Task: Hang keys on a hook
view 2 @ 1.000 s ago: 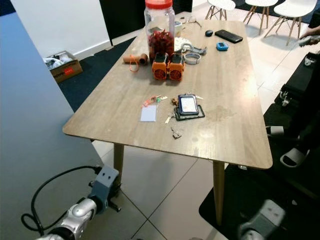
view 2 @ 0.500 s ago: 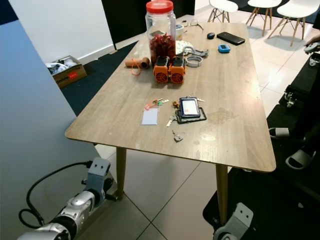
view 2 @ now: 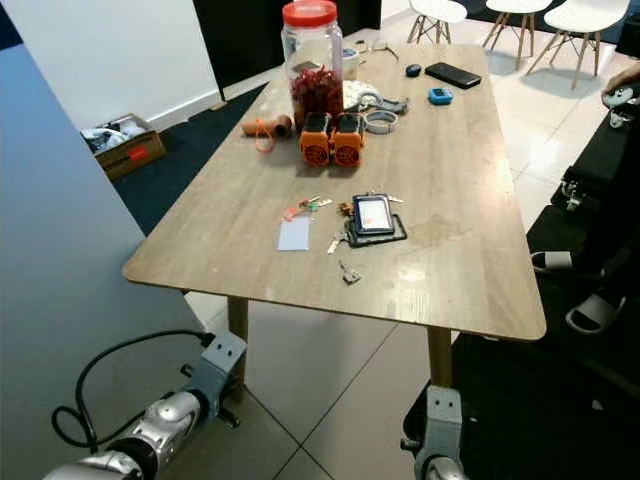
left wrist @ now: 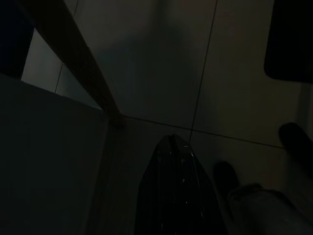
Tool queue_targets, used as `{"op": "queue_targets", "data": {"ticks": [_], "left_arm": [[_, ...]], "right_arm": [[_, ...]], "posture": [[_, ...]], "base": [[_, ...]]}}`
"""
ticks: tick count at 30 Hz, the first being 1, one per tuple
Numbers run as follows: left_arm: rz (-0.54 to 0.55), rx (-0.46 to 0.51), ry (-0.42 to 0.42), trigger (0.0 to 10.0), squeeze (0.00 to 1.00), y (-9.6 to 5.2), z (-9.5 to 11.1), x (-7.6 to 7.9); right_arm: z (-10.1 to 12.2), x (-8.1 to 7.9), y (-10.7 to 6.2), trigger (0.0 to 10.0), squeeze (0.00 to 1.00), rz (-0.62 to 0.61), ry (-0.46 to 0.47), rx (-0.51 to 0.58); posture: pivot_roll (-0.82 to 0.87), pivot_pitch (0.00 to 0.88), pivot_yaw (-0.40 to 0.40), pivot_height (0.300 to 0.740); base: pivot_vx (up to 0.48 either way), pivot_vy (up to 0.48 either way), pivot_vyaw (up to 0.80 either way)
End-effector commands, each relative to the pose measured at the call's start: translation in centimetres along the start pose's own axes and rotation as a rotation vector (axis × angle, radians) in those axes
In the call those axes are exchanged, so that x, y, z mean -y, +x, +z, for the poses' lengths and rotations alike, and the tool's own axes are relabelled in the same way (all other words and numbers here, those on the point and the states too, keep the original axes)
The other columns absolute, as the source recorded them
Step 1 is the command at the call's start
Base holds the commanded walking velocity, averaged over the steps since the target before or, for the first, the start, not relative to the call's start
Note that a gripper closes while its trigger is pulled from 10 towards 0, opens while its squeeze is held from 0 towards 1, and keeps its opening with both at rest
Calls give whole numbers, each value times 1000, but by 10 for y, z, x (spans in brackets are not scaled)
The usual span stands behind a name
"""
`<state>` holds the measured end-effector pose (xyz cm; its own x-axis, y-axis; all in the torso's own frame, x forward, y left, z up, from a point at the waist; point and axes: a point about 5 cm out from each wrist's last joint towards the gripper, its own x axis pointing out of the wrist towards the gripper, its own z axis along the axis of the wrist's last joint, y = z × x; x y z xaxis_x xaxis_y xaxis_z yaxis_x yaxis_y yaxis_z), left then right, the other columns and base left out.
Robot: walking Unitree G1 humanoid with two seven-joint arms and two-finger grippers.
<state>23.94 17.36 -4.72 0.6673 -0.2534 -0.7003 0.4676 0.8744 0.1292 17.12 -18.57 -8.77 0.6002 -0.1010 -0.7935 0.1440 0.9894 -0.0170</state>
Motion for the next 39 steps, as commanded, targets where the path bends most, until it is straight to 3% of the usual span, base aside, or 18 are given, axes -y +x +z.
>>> {"op": "queue_targets", "data": {"ticks": [1, 4, 19, 32, 39], "left_arm": [[-5, -18, 11, 10000, 0, -3, -8, 0], [-17, -21, 35, 10000, 0, -5, -12, 0], [-38, -25, 62, 10000, 0, -16, -30, -6], [-29, 26, 13, 10000, 0, -13, -23, -1], [-20, 44, -20, 10000, 0, -6, -14, 10]], "right_arm": [[-1, -4, 0, 10000, 0, 23, -56, 8], [-1, -9, -1, 10000, 0, 56, -126, 22], [-10, -23, -3, 10000, 0, 94, -122, 7], [-5, -17, -2, 10000, 0, 99, -121, 23], [1, -7, -1, 10000, 0, 85, -136, 42]], "posture": [[78, 58, 49, 740], [98, 75, 50, 740], [153, 121, 61, 740], [124, 112, 30, 740], [77, 91, -4, 740]], "base": [[0, 0, 0], [0, 0, 0], [0, 0, 0], [0, 0, 0], [0, 0, 0]]}}
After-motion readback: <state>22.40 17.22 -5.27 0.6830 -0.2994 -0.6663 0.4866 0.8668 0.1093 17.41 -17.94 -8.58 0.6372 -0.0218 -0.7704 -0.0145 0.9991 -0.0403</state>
